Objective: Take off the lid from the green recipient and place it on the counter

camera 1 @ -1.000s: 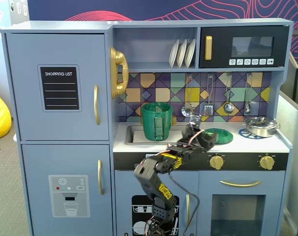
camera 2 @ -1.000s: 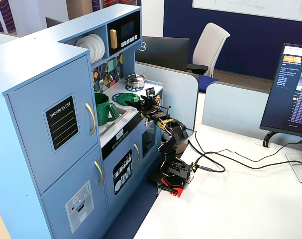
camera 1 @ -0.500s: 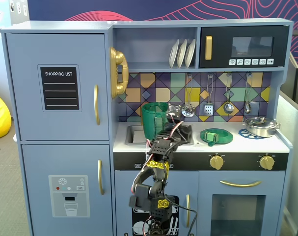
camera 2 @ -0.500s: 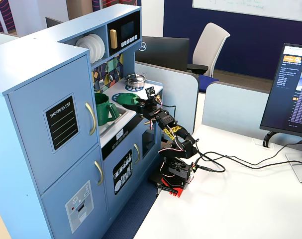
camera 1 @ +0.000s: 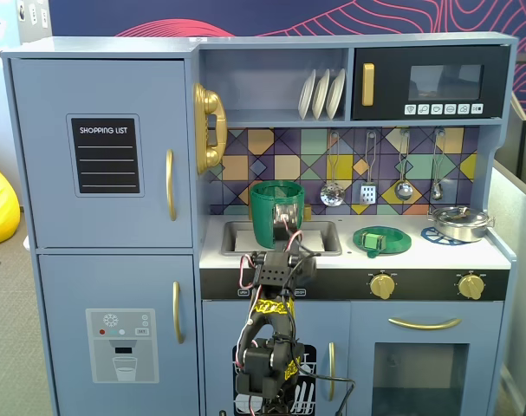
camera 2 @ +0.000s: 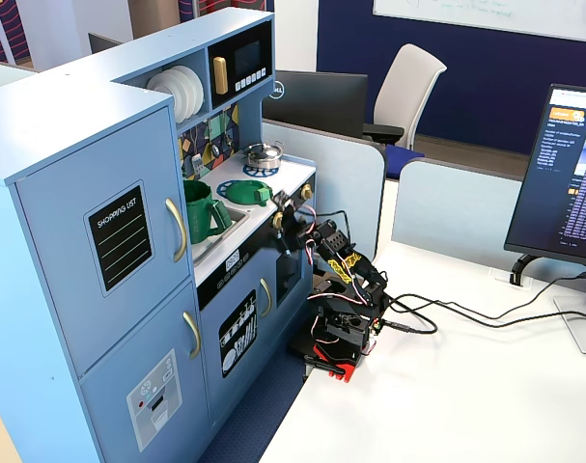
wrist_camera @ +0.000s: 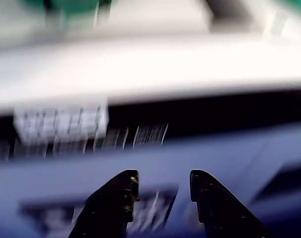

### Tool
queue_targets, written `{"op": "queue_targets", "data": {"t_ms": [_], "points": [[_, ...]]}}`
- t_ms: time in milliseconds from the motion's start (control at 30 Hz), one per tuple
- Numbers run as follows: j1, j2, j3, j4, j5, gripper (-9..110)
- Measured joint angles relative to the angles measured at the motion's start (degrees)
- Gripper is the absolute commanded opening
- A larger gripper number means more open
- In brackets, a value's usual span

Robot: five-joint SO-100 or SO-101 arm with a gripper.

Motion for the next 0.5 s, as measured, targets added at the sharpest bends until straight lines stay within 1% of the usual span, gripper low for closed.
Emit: {"op": "queue_targets", "data": {"t_ms": [133, 367, 500], "points": [[-2.4, 1.6, 6.9, 4.8, 3.6, 0], [-8.0, 7.5, 23.0, 5.4, 6.5, 0], [-10.4, 10.7, 29.9, 5.3, 9.9, 0]]}}
